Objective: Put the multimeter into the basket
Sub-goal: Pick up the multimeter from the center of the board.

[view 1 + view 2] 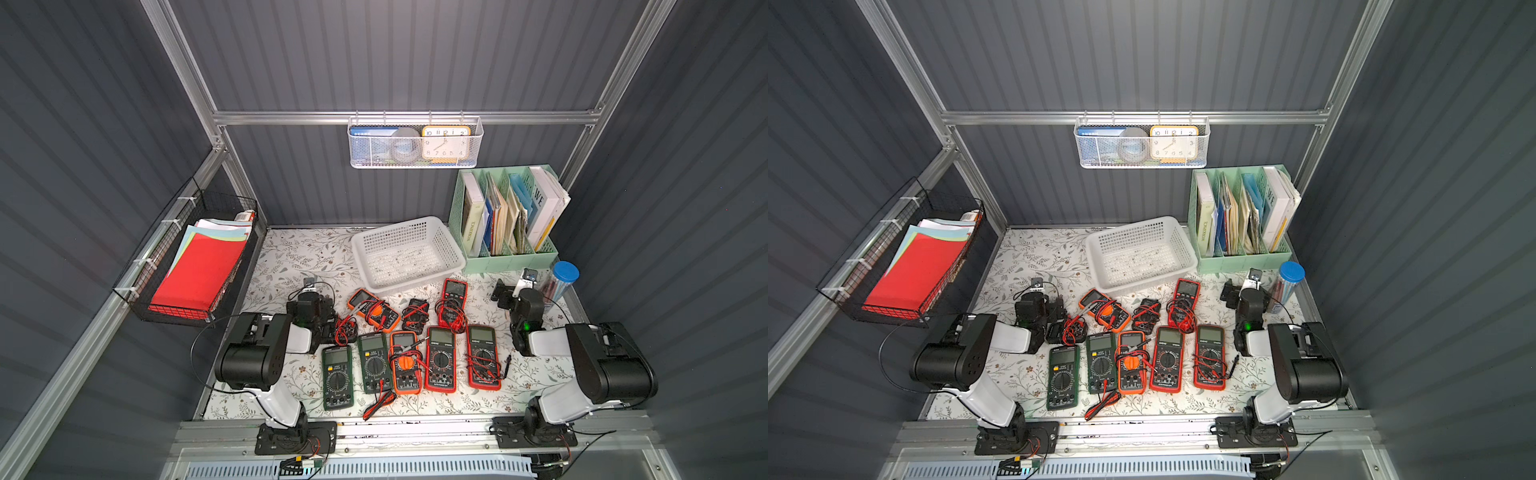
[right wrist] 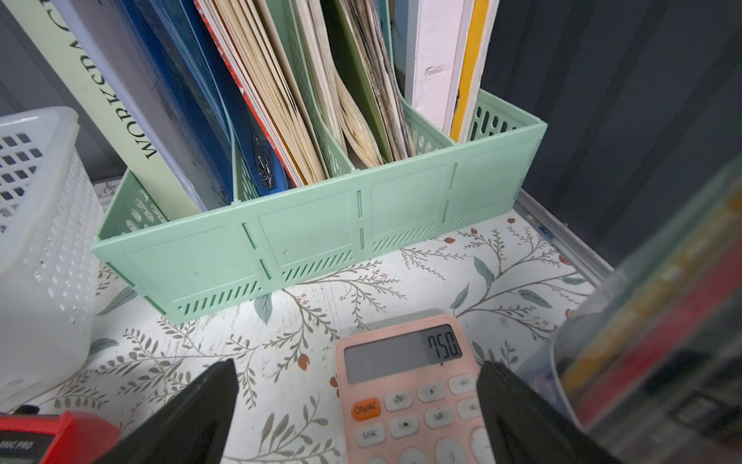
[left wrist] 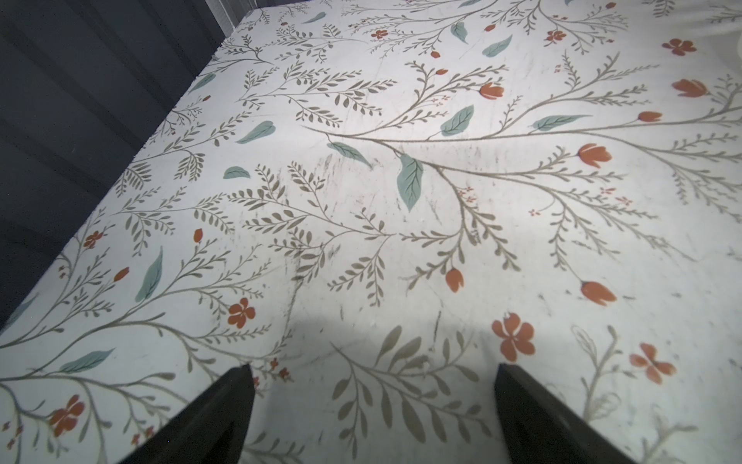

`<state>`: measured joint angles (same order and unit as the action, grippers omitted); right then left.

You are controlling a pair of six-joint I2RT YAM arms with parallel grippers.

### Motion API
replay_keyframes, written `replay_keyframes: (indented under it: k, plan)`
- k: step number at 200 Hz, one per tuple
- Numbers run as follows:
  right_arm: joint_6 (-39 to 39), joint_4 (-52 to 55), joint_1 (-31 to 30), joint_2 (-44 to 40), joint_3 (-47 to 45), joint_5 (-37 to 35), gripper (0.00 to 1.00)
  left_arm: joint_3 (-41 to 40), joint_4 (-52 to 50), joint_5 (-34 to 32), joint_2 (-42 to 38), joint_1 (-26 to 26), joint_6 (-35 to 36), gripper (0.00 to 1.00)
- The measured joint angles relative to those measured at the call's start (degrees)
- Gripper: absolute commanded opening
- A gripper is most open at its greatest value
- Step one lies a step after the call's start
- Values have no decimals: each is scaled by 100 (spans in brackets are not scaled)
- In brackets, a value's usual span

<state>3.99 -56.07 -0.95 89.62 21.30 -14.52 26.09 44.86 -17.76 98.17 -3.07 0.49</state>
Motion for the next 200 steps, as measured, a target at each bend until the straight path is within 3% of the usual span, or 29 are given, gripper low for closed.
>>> replay_keyframes:
  k: [71, 103, 125, 159, 200]
  plan:
    - [2, 33, 0, -26, 0, -28, 99, -2, 13, -46, -7, 0, 22, 99]
    - [26, 1130, -7, -1034, 118, -81, 99, 142, -608, -221, -407, 0, 17, 99]
    - [577, 2050, -7, -1926, 557, -136, 99, 577, -1257, -348, -728, -2, 13, 99]
    - [2144, 3399, 15, -2741, 1290, -271, 99, 1207, -2251, -330, -1290, -7, -208, 99]
    - [2962, 4872, 46, -3088, 1932, 857, 95, 2100, -3783, 201, -1954, -57, -1036, 99]
